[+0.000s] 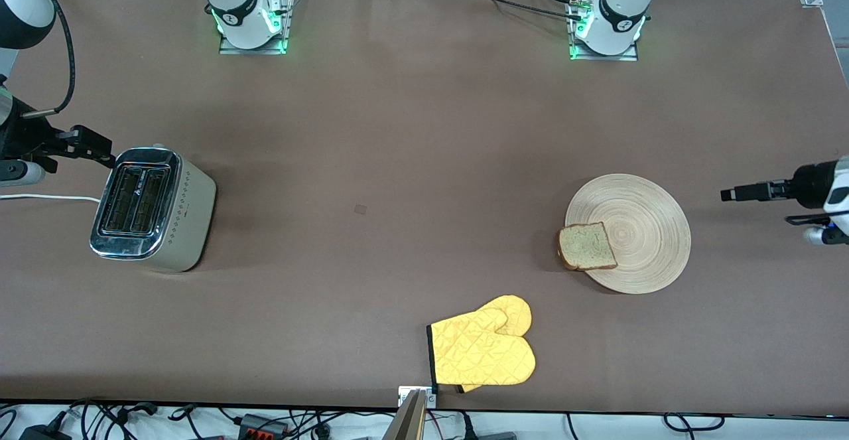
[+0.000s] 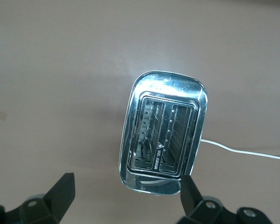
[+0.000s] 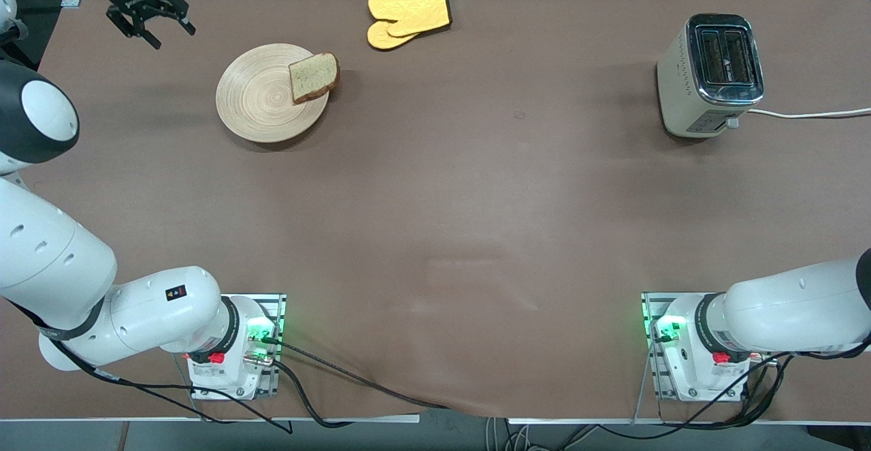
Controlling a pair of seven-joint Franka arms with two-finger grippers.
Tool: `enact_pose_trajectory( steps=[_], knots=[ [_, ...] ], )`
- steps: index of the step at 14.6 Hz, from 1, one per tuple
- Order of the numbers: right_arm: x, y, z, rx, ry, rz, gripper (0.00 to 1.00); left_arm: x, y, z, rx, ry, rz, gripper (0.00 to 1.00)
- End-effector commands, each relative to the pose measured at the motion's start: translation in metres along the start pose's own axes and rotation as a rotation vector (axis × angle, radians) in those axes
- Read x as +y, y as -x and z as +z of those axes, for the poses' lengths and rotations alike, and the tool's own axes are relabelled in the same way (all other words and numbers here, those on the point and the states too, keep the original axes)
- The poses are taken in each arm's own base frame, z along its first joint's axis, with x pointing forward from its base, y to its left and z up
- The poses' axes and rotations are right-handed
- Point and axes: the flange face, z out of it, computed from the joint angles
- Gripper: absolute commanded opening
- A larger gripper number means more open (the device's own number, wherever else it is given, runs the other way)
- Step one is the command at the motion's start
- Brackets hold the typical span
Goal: Move plate and put bread in toaster
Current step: 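Grip the wooden plate rim with the left gripper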
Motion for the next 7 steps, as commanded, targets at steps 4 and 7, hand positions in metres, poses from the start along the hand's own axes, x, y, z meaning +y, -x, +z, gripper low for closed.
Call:
enact_pose_trajectory(
  steps=[4, 7],
  knots=[
    [0.000, -0.001, -0.006, -0.002, 0.011, -0.010, 1.00, -0.131, -0.031, 0.098, 0.065, 0.368, 0.127, 1.00],
    [0.000, -0.001, -0.006, -0.002, 0.011, -0.011, 1.00, -0.152, -0.038, 0.127, 0.116, 0.455, 0.073, 1.00]
  ],
)
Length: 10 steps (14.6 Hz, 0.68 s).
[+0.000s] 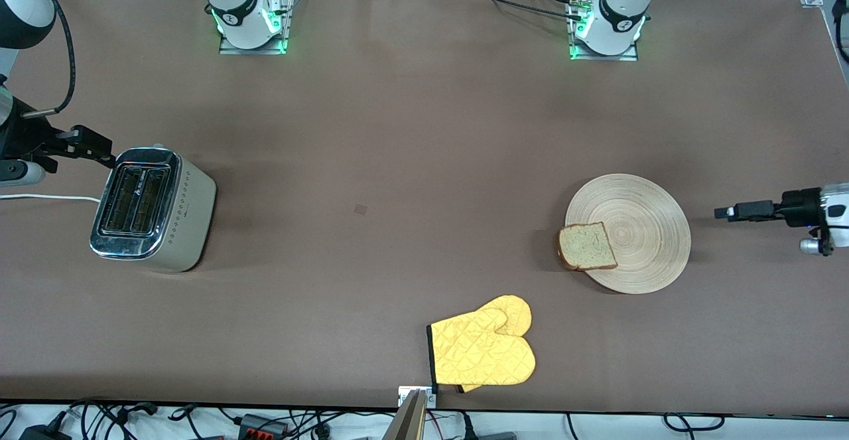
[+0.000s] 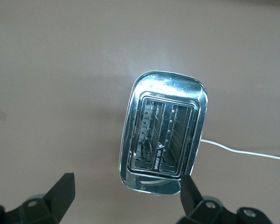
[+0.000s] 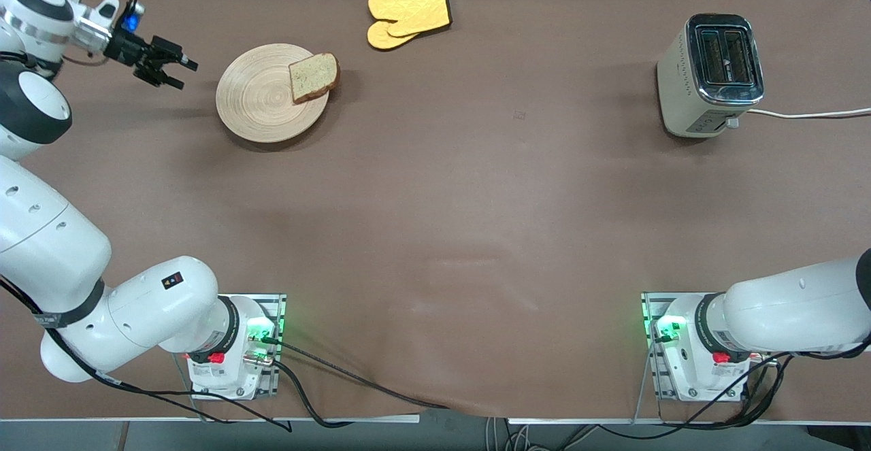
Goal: Move plate and put bread in toaster
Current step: 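Grip the wooden plate rim with the left gripper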
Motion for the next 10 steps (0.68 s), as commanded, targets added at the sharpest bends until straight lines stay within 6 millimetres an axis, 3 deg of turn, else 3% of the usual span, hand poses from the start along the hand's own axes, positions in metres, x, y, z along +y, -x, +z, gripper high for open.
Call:
enact_pose_trajectory(
  steps=[1, 4, 9, 10],
  knots=[
    [0.000, -0.001, -0.006, -0.002, 0.011, -0.011, 1.00, -0.009, -0.012, 0.017, 0.038, 0.088, -0.003, 1.00],
    [-0.001, -0.001, -0.006, -0.002, 0.011, -0.013, 1.00, -0.029, -0.013, 0.043, 0.049, 0.161, 0.005, 1.00],
    [0.000, -0.001, -0.006, -0.002, 0.011, -0.010, 1.00, -0.033, -0.013, 0.062, 0.021, 0.162, 0.054, 0.44],
    [0.000, -0.001, -0.006, -0.002, 0.009, -0.009, 1.00, -0.036, -0.010, 0.068, 0.018, 0.176, 0.044, 0.37]
  ],
)
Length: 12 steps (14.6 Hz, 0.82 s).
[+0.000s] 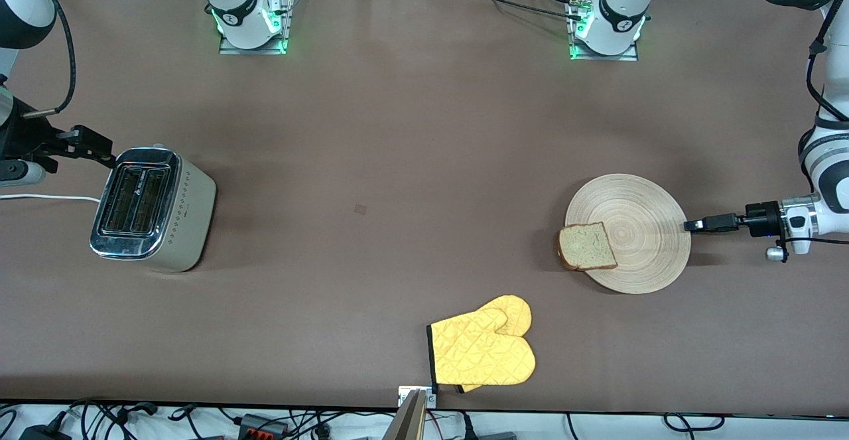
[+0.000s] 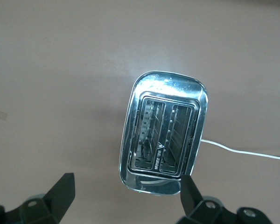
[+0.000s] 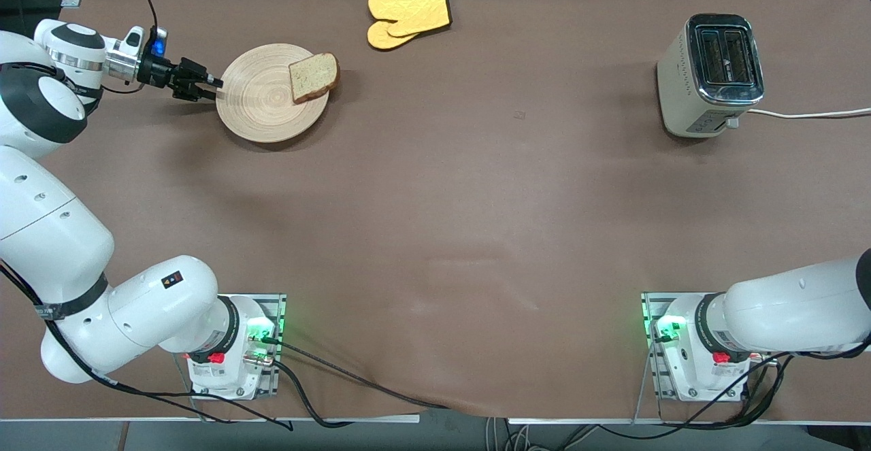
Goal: Move plate and put bread in toaster
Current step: 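Grip the wooden plate rim with the left gripper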
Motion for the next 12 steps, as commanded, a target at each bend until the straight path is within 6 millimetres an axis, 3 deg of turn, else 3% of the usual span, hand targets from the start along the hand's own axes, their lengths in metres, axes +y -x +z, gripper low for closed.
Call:
enact_pose_trajectory(
  steps=[1, 2, 7, 9, 10, 12],
  knots=[
    [0.000, -0.001, -0.006, -0.002, 0.009, -0.010, 1.00, -0.015, -0.002, 0.014, 0.000, 0.034, 0.008, 0.34],
    [0.002, 0.000, -0.006, -0.002, 0.009, -0.007, 1.00, -0.024, 0.000, 0.018, -0.004, 0.040, -0.003, 0.34],
    [0.002, 0.000, -0.006, -0.002, 0.009, -0.007, 1.00, -0.026, 0.000, 0.029, -0.018, 0.049, 0.029, 0.33],
    [0.000, -0.001, -0.006, -0.002, 0.009, -0.010, 1.00, -0.025, 0.000, 0.029, -0.030, 0.043, 0.028, 0.08],
    [-0.001, -0.001, -0.006, -0.002, 0.009, -0.010, 1.00, -0.024, -0.001, 0.028, -0.023, 0.050, 0.026, 0.02],
    [0.002, 0.000, -0.005, -0.003, 0.007, -0.007, 1.00, -0.021, -0.002, 0.028, -0.021, 0.053, 0.030, 0.01]
  ],
)
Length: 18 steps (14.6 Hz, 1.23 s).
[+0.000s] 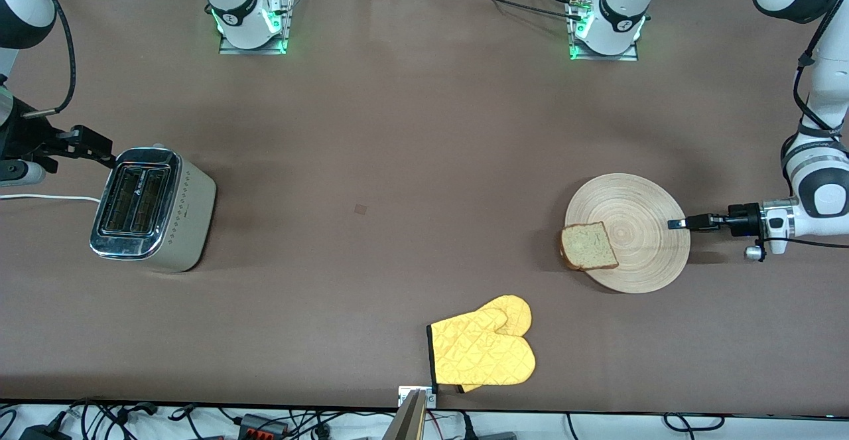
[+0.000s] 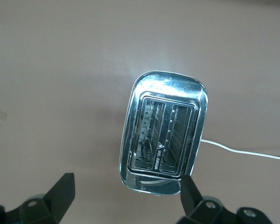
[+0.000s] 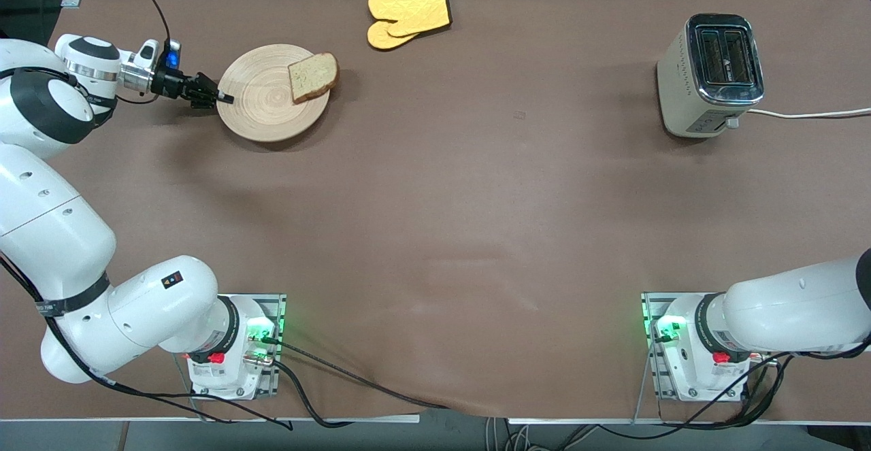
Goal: Move plate and put bread in toaster
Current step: 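Grip the wooden plate rim with the left gripper, then slide the plate with bread toward the toaster using the left gripper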
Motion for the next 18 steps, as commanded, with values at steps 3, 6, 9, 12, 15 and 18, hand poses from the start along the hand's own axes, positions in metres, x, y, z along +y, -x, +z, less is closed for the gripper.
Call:
enact_pose_trajectory(
  steps=[3, 6, 9, 12, 15, 18],
  knots=[
    [-0.002, -0.001, -0.006, -0.001, 0.008, -0.013, 1.00, 0.014, -0.017, -0.012, 0.022, -0.003, 0.041, 0.01],
    [-0.006, 0.000, -0.005, -0.011, 0.003, -0.017, 1.00, 0.049, -0.027, -0.010, -0.044, 0.050, 0.114, 0.01],
    [-0.005, 0.000, -0.005, -0.014, 0.002, -0.014, 1.00, 0.076, -0.038, 0.007, -0.073, 0.094, 0.150, 0.01],
    [-0.005, 0.000, -0.004, -0.017, 0.000, -0.011, 1.00, 0.105, -0.047, 0.053, -0.136, 0.116, 0.184, 0.01],
    [-0.008, 0.001, -0.008, -0.009, -0.003, -0.015, 1.00, 0.144, -0.059, 0.106, -0.174, 0.163, 0.178, 0.01],
    [-0.008, 0.000, -0.003, -0.018, -0.013, -0.011, 1.00, 0.172, -0.066, 0.154, -0.198, 0.152, 0.197, 0.01]
  ],
)
